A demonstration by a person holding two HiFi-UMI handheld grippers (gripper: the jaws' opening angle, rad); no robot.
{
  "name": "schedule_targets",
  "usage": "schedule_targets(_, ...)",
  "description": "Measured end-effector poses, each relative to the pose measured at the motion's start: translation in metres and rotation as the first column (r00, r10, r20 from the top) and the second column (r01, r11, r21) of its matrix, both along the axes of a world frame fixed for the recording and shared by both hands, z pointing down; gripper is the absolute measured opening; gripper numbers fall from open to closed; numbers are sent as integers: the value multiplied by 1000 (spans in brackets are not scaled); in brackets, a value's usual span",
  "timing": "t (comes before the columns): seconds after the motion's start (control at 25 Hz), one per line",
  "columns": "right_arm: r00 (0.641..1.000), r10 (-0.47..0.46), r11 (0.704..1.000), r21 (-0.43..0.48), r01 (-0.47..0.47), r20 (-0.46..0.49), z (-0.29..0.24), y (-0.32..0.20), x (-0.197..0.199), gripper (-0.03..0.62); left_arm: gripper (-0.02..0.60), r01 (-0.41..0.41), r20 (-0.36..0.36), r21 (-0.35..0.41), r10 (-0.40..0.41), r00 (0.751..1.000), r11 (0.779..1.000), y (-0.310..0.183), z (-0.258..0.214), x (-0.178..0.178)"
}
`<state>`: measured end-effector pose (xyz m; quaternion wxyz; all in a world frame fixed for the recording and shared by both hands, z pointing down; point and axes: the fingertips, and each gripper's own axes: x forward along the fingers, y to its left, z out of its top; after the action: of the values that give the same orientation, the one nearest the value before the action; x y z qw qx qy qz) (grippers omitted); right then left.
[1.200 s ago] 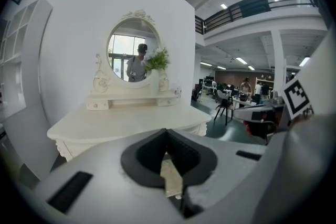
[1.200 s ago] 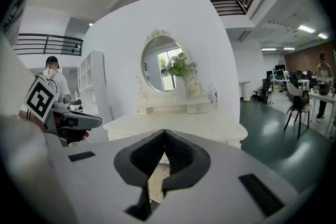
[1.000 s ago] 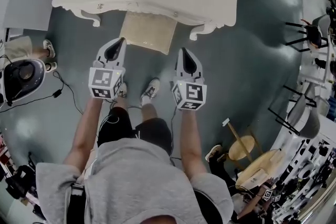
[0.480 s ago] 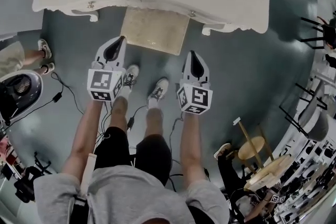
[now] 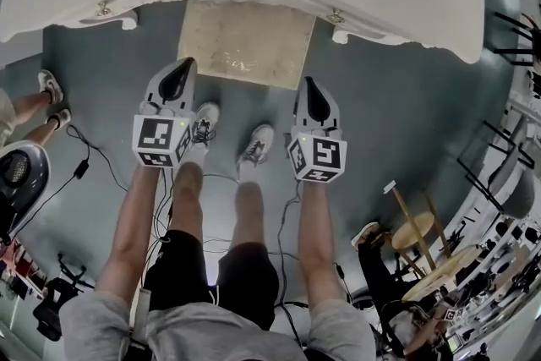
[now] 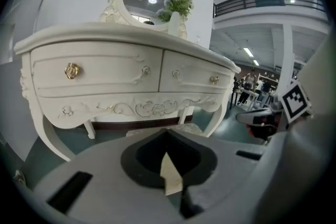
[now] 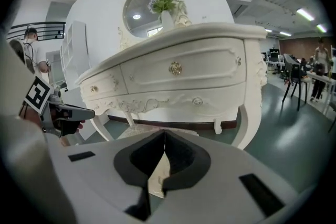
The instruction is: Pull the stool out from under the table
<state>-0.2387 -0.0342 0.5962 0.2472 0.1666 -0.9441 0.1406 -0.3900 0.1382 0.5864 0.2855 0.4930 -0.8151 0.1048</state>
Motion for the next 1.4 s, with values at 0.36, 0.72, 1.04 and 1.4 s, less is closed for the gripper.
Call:
schedule_targets(0.36, 998, 3, 997, -83, -8, -59, 78, -13, -5, 16, 0, -43, -80, -49, 39, 996, 998, -2, 81, -4)
schedule_targets(0.72, 996, 1, 958, -286, -27, -92, 137, -33, -15, 355, 314, 26, -286, 10, -22, 958, 1000, -3, 129, -35)
schedule_targets(1.04, 989, -12, 897, -439, -55, -150, 184, -45, -29, 423, 423, 76, -405, 19, -62, 912, 997, 0, 163, -62)
schedule_targets(1.4, 992, -52, 842, -539, -20, -118, 199, -42, -34, 428, 423, 92, -453, -42, -101, 886, 995, 11, 197, -75)
